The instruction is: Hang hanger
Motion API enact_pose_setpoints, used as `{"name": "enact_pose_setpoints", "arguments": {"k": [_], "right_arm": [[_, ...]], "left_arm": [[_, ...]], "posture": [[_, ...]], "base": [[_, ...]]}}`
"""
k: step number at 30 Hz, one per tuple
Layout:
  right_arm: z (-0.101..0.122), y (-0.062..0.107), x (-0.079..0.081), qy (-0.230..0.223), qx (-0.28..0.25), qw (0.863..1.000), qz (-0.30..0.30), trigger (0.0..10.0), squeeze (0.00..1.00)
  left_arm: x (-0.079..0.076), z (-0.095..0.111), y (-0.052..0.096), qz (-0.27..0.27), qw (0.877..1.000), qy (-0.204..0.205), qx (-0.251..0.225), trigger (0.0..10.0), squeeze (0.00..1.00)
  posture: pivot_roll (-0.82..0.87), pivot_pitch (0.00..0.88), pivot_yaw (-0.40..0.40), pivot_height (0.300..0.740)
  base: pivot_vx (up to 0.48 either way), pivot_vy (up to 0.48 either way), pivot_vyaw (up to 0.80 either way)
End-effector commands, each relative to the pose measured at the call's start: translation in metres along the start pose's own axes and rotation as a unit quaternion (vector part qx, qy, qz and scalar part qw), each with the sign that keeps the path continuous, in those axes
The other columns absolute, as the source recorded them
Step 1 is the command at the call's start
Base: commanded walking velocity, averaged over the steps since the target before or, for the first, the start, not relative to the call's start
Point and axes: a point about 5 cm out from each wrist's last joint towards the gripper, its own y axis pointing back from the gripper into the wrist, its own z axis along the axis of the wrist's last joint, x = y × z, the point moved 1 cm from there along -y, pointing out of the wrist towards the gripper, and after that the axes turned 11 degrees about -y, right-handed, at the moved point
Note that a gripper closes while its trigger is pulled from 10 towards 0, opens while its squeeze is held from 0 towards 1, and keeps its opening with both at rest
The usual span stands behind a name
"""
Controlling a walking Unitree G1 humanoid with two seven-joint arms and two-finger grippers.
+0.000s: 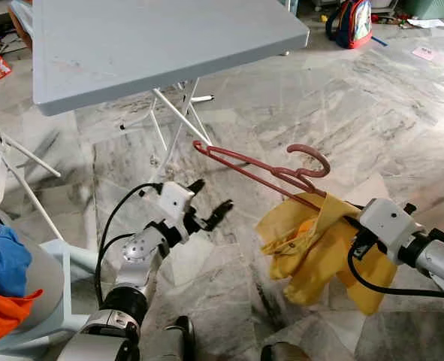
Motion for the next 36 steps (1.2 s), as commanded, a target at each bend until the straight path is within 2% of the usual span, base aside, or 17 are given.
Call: {"name": "enact_pose_setpoints", "arguments": {"k": [1,2,4,5,6,8,12,16,27,28,29,32,35,36], "right_arm": [[0.006,0.0,-0.004,0.024,-0.006,1.0,0.001,10.0,0.0],[0.004,-0.001,-0.005,0.039,0.004,0.999,0.006,10.0,0.0],[0.002,-0.002,-0.005,0.051,0.014,0.999,0.014,10.0,0.0],[-0.001,-0.003,-0.004,0.067,0.024,0.997,0.026,10.0,0.0],[-0.001,-0.003,-0.004,0.067,0.024,0.997,0.026,10.0,0.0],[-0.002,-0.007,-0.004,0.097,0.036,0.994,0.045,10.0,0.0],[0.001,-0.009,-0.006,0.116,0.037,0.991,0.055,10.0,0.0],[0.009,-0.014,-0.01,0.156,0.033,0.984,0.077,10.0,0.0],[0.029,-0.018,-0.015,0.201,0.005,0.973,0.111,10.0,0.0],[0.03,-0.018,-0.015,0.206,0.003,0.972,0.117,10.0,0.0],[0.032,-0.018,-0.014,0.208,0.002,0.97,0.123,10.0,0.0],[0.035,-0.017,-0.012,0.212,-0.004,0.968,0.135,10.0,0.0],[0.039,-0.017,-0.013,0.214,-0.011,0.967,0.137,10.0,0.0],[0.04,-0.017,-0.013,0.213,-0.013,0.967,0.137,10.0,0.0]], "left_arm": [[-0.006,0.0,0.005,-0.035,0.999,-0.03,0.0,10.0,1.0],[-0.009,0.005,0.006,-0.06,0.996,-0.059,-0.009,10.0,1.0],[-0.011,0.009,0.007,-0.077,0.993,-0.085,-0.016,10.0,1.0],[-0.009,0.013,0.008,-0.086,0.99,-0.111,-0.024,10.0,1.0],[-0.009,0.013,0.008,-0.086,0.99,-0.111,-0.024,10.0,1.0],[-0.002,0.019,0.011,-0.086,0.983,-0.161,-0.028,10.0,1.0],[0.005,0.02,0.013,-0.082,0.979,-0.185,-0.024,10.0,1.0],[0.015,0.015,0.018,-0.083,0.969,-0.231,0.007,10.0,1.0],[0.021,0.014,0.011,-0.086,0.969,-0.23,0.021,10.0,1.0],[0.02,0.014,0.01,-0.092,0.968,-0.231,0.021,10.0,0.75],[0.02,0.014,0.008,-0.095,0.969,-0.229,0.022,10.0,0.0],[0.019,0.015,0.005,-0.104,0.969,-0.225,0.02,10.0,0.0],[0.016,0.013,0.002,-0.126,0.971,-0.202,0.022,10.0,0.0],[0.014,0.013,0.001,-0.136,0.972,-0.193,0.023,5.8,0.0]], "posture": [[-0.2,0.208,0.026,0.74],[-0.2,0.212,0.026,0.74],[-0.2,0.212,0.026,0.74],[-0.2,0.217,0.028,0.74],[-0.2,0.217,0.028,0.74],[-0.2,0.221,0.028,0.74],[-0.2,0.225,0.028,0.74],[-0.2,0.231,0.025,0.74],[-0.2,0.239,0.026,0.74],[-0.21,0.239,0.028,0.74],[-0.21,0.239,0.029,0.74],[-0.21,0.239,0.029,0.74],[-0.21,0.238,0.03,0.74],[-0.22,0.238,0.03,0.74]], "base": [[0.0,0.0,0.0],[0.0,0.0,0.0],[0.0,0.0,0.0],[0.0,0.0,0.0],[0.0,0.0,0.0],[0.0,0.0,0.0],[0.0,0.0,0.0],[0.0,0.0,0.0],[0.0,0.0,0.0],[0.0,0.0,0.0],[0.0,0.0,0.0],[0.0,0.0,0.0],[0.0,0.0,0.0],[0.0,0.0,0.0]]}}
